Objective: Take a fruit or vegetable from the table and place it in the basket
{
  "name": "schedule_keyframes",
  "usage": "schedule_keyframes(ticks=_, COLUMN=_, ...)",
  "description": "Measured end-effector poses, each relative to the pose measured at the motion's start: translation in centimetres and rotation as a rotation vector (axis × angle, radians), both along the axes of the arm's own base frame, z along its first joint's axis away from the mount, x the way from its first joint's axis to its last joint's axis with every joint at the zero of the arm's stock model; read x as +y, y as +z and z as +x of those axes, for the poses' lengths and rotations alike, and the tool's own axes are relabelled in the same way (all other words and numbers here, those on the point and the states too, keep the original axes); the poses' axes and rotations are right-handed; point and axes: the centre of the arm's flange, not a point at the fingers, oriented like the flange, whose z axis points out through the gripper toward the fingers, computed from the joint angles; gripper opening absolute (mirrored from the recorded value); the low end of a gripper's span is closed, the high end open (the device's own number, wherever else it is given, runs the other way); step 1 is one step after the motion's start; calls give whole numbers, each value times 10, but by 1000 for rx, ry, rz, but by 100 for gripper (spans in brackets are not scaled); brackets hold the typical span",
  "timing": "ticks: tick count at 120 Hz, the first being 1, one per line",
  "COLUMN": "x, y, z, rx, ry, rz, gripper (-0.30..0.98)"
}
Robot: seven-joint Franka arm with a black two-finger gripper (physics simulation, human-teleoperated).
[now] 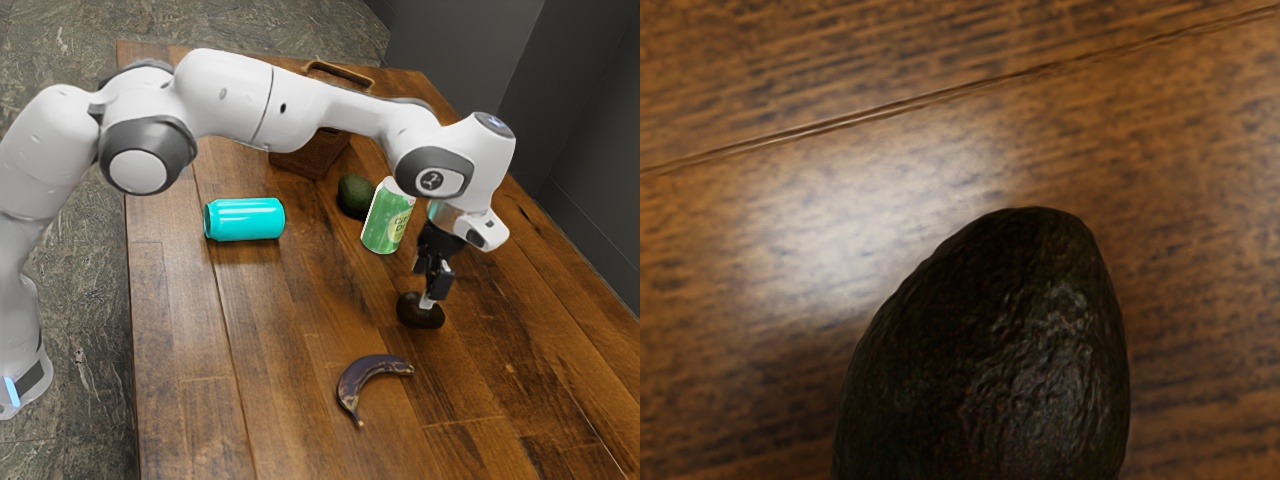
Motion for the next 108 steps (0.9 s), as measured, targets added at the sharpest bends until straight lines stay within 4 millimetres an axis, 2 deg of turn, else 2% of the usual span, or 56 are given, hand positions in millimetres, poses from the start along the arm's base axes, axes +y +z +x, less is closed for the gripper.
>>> schedule_keyframes(ticks=25, x=-6, y=-29, z=7, rx=28, ry=1, rz=-8, gripper=69)
schedule_keyframes(ticks=52, x=-7, y=-47, z=11, rx=40, ry=9, rz=-27, gripper=68)
schedule_keyframes(ticks=59, x=-7, y=-48, z=12, rx=40, ry=11, rz=-36, gripper=63)
schedule_keyframes(ticks=76, x=-8, y=-45, z=12, rx=33, ry=6, rz=-45, gripper=38)
schedule_keyframes(ticks=88, x=-10, y=-37, z=11, rx=21, ry=0, rz=-46, gripper=25)
schedule_keyframes(ticks=94, x=-11, y=-25, z=10, rx=6, ry=-5, rz=-46, gripper=20)
schedule_keyframes(ticks=100, x=-11, y=-1, z=7, rx=-25, ry=-9, rz=-49, gripper=17)
schedule_keyframes(ticks=108, x=-2, y=54, z=0, rx=-96, ry=-7, rz=-54, gripper=16)
